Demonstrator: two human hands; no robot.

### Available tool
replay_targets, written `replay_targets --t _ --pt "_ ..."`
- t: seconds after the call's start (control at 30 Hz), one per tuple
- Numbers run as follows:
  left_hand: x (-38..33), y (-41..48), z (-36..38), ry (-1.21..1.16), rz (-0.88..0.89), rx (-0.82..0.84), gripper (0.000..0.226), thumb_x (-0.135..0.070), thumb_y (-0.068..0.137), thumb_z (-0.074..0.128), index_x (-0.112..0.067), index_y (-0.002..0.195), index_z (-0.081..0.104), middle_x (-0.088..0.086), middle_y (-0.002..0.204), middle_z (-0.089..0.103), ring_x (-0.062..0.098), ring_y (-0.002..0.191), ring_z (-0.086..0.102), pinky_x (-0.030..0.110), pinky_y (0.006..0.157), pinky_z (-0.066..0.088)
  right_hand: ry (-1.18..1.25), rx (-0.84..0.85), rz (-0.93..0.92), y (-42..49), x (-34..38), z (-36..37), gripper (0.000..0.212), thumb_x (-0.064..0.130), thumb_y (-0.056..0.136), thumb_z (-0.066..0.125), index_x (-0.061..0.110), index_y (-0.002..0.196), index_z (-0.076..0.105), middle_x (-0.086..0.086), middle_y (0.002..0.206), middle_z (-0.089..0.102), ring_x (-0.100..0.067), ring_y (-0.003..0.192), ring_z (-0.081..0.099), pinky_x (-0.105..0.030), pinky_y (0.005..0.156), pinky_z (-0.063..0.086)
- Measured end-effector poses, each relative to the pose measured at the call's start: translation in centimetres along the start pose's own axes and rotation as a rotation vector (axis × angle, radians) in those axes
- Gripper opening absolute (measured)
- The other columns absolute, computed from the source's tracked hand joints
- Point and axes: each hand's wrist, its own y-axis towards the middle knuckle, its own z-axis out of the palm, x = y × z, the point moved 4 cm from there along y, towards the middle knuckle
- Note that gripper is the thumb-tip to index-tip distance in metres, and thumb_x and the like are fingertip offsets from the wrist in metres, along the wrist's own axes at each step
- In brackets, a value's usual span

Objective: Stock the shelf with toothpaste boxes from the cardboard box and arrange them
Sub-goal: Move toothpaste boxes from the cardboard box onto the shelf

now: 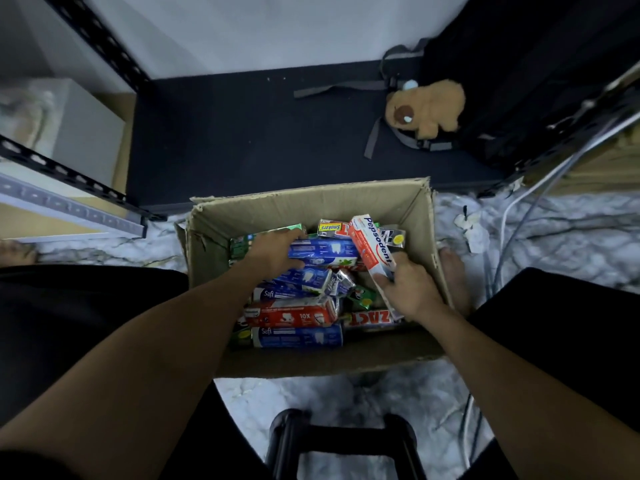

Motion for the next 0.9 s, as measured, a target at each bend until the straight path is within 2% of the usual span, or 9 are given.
replay_targets --t 0.13,0.23,0.3,0.37,0.4,0.47,0.57,0.7,0.9 --pt "-0.3 -1.9 -0.4 -0.072 -0.028 -0.065 0.062 -0.048 0.081 0.075 -0.029 0.135 0.051 0.005 0.129 0.064 0.028 0.114 0.059 0.038 0.096 0.044 0.056 -0.032 -0.004 -1.6 0.2 -1.0 0.045 0.032 0.093 0.063 0.007 0.128 0.051 -0.016 0.125 0.065 -0.035 0.108 0.064 -0.036 0.087 0.05" --pt "-0.5 -4.1 -1.3 -0.03 -0.043 -0.116 0.06 -0.053 0.082 0.071 -0.032 0.134 0.049 0.001 0.126 0.066 0.026 0.114 0.059 0.042 0.101 0.037 0.045 -0.074 -0.05 -3.3 1.2 -2.1 0.047 0.031 0.093 0.062 0.008 0.132 0.048 -0.013 0.128 0.064 -0.034 0.11 0.063 -0.035 0.09 0.048" --pt "-0.8 -5.8 -2.6 -0.019 -0.027 -0.158 0.058 -0.054 0.082 0.07 -0.034 0.132 0.05 -0.003 0.121 0.068 0.023 0.111 0.06 0.044 0.104 0.036 -0.02 -0.108 -0.088 -4.7 2.3 -3.1 0.045 0.03 0.095 0.06 0.011 0.134 0.049 -0.007 0.128 0.064 -0.031 0.111 0.061 -0.03 0.085 0.039" --pt "-0.9 -7.5 -4.4 -0.034 -0.013 -0.212 0.054 -0.053 0.08 0.072 -0.034 0.127 0.053 -0.005 0.115 0.07 0.02 0.107 0.062 0.043 0.104 0.038 -0.026 -0.165 -0.133 -6.2 3.7 -4.4 0.042 0.03 0.095 0.06 0.015 0.133 0.051 -0.004 0.128 0.065 -0.028 0.107 0.063 -0.026 0.071 0.036" --pt "-1.0 -8.5 -5.6 -0.033 -0.004 -0.248 0.053 -0.053 0.079 0.073 -0.034 0.125 0.054 -0.006 0.114 0.07 0.02 0.105 0.063 0.042 0.102 0.041 -0.003 -0.19 -0.156 -6.9 4.4 -5.0 0.042 0.03 0.095 0.061 0.017 0.133 0.051 -0.002 0.127 0.065 -0.026 0.105 0.063 -0.025 0.07 0.036" --pt "-1.1 -10.4 -8.3 -0.024 0.025 -0.328 0.052 -0.052 0.078 0.075 -0.034 0.123 0.056 -0.006 0.113 0.071 0.02 0.103 0.065 0.04 0.097 0.046 0.076 -0.227 -0.219 -8.4 6.0 -6.5 0.044 0.028 0.094 0.062 0.021 0.136 0.049 0.002 0.126 0.064 -0.024 0.103 0.063 -0.025 0.072 0.04" --pt "-1.5 -13.8 -13.1 -0.04 0.086 -0.429 0.052 -0.052 0.074 0.078 -0.035 0.119 0.057 -0.008 0.115 0.068 0.019 0.102 0.063 0.043 0.092 0.047 0.125 -0.288 -0.308 -10.8 8.5 -9.4 0.048 0.028 0.093 0.064 0.023 0.138 0.05 -0.001 0.125 0.065 -0.022 0.103 0.063 -0.029 0.076 0.047" --pt "-2.3 -18.9 -20.7 -0.039 0.177 -0.586 0.052 -0.05 0.071 0.08 -0.035 0.116 0.059 -0.009 0.114 0.068 0.019 0.102 0.065 0.045 0.092 0.048 0.097 -0.398 -0.399 -13.7 11.9 -15.2 0.05 0.032 0.09 0.065 0.021 0.137 0.053 -0.003 0.128 0.064 -0.027 0.113 0.059 -0.035 0.093 0.048" --pt "-4.0 -26.4 -32.0 -0.002 0.298 -0.79 0.05 -0.044 0.074 0.082 -0.027 0.116 0.062 -0.007 0.109 0.07 0.016 0.097 0.065 0.026 0.08 0.043 0.063 -0.568 -0.601 -18.3 18.5 -25.1 0.047 0.03 0.092 0.063 0.02 0.136 0.053 -0.004 0.128 0.062 -0.025 0.114 0.058 -0.041 0.097 0.046"
